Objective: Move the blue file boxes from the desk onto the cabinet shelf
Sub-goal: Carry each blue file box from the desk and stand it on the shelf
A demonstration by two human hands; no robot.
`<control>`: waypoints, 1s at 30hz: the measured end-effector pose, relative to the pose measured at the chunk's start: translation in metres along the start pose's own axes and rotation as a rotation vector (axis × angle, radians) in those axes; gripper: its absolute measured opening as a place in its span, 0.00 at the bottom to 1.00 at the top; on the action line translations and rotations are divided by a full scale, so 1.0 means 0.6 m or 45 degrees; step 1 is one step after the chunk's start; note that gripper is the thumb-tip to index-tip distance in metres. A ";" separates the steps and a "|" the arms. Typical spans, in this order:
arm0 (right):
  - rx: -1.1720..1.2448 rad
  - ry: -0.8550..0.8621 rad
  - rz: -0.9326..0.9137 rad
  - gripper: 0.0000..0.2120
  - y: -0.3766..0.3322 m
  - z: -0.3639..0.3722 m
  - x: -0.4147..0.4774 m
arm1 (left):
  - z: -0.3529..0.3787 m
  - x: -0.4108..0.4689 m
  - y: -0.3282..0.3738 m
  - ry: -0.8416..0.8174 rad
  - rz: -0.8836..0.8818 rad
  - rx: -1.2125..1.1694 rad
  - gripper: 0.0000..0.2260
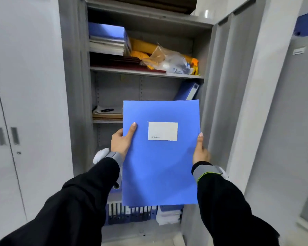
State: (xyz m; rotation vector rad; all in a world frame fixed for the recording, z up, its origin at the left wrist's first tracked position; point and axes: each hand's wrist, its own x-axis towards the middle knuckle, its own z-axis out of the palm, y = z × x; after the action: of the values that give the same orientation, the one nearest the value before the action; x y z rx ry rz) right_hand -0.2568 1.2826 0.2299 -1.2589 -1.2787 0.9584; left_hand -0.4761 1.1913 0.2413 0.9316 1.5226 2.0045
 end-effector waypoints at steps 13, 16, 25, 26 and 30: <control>0.350 0.182 -0.094 0.36 -0.070 0.231 0.395 | 0.173 0.462 0.026 -0.068 0.369 0.062 0.20; 0.397 0.207 -0.147 0.35 -0.080 0.263 0.484 | 0.213 0.535 0.015 -0.047 0.401 0.035 0.19; 0.518 0.182 -0.316 0.34 -0.090 0.396 0.767 | 0.322 0.750 -0.059 0.136 0.556 0.037 0.18; 0.521 0.168 -0.350 0.34 -0.090 0.418 0.802 | 0.332 0.777 -0.063 0.177 0.577 0.031 0.16; 0.621 0.184 -0.391 0.36 -0.081 0.468 0.846 | 0.325 0.833 -0.077 0.192 0.557 0.107 0.16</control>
State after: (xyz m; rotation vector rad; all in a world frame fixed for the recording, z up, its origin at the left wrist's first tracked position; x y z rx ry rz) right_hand -0.4854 1.8115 0.3134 -0.7153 -1.0072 0.8699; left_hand -0.6677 1.6830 0.3491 1.2621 1.5987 2.3717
